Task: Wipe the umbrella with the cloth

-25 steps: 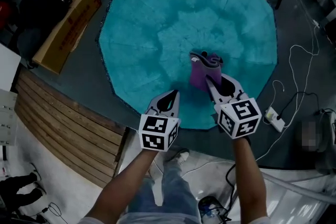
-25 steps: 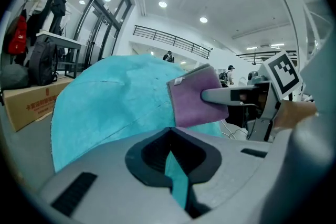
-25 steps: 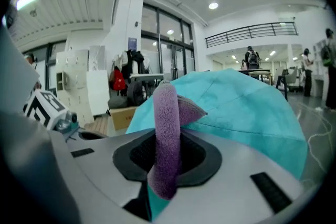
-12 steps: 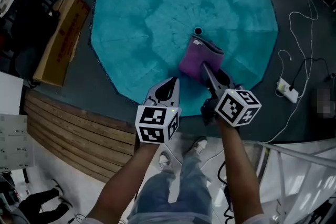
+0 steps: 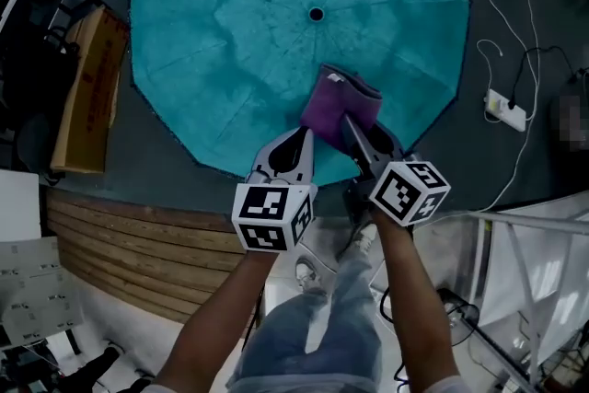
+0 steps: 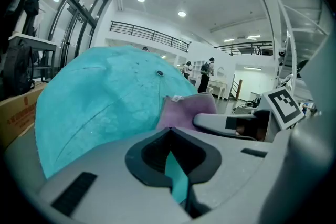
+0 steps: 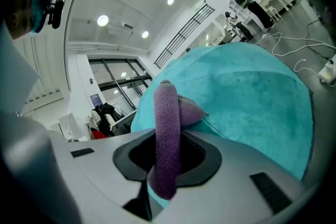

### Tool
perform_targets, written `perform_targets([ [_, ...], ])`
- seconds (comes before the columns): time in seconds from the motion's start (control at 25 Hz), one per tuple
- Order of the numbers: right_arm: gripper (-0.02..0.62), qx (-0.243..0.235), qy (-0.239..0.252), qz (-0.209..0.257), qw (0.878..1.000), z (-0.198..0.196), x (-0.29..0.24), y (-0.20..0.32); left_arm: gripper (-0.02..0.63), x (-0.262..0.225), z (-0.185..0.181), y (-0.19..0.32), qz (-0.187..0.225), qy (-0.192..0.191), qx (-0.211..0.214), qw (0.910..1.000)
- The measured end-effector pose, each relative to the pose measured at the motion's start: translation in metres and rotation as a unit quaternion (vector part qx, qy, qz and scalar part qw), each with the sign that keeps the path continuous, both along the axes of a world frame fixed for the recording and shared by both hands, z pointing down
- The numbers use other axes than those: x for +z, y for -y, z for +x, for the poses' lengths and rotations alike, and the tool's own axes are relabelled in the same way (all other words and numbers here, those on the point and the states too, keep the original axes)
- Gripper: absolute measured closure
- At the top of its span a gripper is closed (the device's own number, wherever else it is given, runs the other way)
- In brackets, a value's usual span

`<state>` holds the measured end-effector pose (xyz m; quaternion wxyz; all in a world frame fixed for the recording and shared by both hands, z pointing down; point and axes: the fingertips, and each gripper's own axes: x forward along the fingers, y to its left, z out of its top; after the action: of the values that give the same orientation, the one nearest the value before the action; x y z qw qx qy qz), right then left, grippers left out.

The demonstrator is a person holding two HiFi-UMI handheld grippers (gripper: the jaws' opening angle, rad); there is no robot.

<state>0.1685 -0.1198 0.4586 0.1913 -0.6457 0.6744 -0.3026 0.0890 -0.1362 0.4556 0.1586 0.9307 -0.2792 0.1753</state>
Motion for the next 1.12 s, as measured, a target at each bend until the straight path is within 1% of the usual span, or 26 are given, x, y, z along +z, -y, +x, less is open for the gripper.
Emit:
perform_targets([
  [0.24,0.517,0.019,0.018,-0.009,1.000,-0.010,0.045,-0.035,0.601,0.027,-0.003,-0.021,0.003,0.013,0.023,0.9997],
  [0.56,0.517,0.033,0.032,-0.048,0.998,-0.030,0.120,-0.071,0.601,0.063,-0.003,-0.048,0.004,0.029,0.052,0.9982],
  [0.76,0.517,0.040,0.042,-0.069,0.996,-0.037,0.165,-0.087,0.601,0.086,-0.001,-0.059,-0.002,0.033,0.059,0.9977],
  [0.96,0.517,0.048,0.049,-0.110,0.992,-0.039,0.215,-0.107,0.601,0.107,0.008,-0.072,-0.005,0.041,0.079,0.9960],
  [1.12,0.517,0.057,0.050,-0.147,0.986,-0.031,0.249,-0.120,0.601,0.120,0.014,-0.075,-0.007,0.044,0.083,0.9955],
])
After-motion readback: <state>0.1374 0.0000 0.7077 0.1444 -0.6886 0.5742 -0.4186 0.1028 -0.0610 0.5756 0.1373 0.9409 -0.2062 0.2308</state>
